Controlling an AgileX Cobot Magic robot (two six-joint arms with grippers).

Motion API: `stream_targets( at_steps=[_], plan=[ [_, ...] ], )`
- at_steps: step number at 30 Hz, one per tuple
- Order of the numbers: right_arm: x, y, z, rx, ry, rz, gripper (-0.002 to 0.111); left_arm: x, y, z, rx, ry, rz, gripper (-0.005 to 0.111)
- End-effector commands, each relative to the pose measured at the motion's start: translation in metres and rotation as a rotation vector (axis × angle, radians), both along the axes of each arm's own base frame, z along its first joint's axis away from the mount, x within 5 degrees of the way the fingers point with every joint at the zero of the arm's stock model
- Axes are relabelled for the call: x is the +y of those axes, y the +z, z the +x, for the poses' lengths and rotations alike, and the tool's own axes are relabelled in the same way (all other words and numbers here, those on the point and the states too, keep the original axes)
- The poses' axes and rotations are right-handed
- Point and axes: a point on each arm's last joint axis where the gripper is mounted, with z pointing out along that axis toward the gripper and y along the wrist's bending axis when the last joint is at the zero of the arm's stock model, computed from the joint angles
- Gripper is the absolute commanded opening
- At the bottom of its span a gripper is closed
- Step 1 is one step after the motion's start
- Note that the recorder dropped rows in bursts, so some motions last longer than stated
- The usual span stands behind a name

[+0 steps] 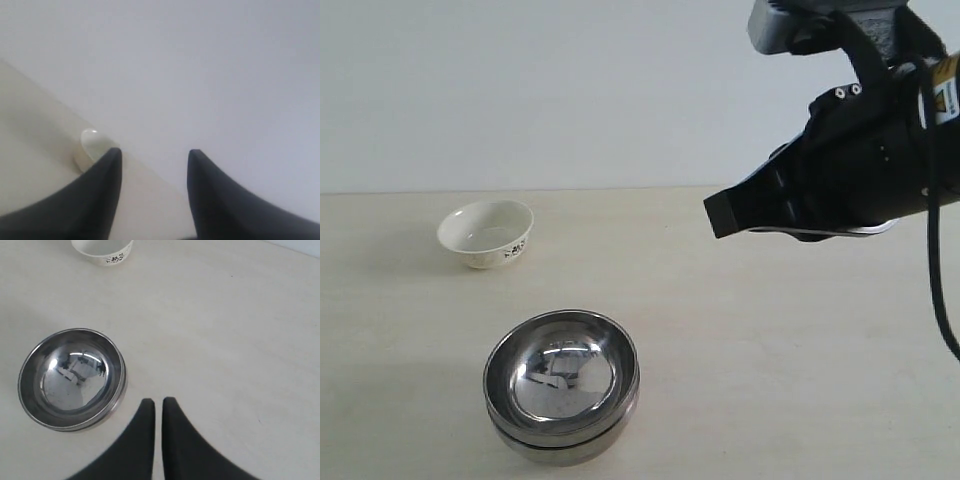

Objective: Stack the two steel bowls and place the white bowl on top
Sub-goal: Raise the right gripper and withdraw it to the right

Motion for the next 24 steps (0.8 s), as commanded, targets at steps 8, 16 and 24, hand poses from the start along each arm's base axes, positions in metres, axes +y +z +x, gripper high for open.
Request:
stream_targets(
  at_steps=[8, 16, 24],
  plan=[
    [0.002, -0.022, -0.003, -0.161, -0.07, 0.386, 0.0, 0.005, 0.003, 0.0, -0.027, 0.026, -0.323, 0.041],
    [-0.006, -0.035, -0.015, -0.199, -0.057, 0.434, 0.0, 0.001, 0.0, 0.0, 0.009, -0.009, -0.287, 0.041],
    [-0.012, -0.018, -0.022, -0.294, -0.028, 0.484, 0.0, 0.005, 0.004, 0.0, -0.039, 0.043, -0.182, 0.007]
  ],
)
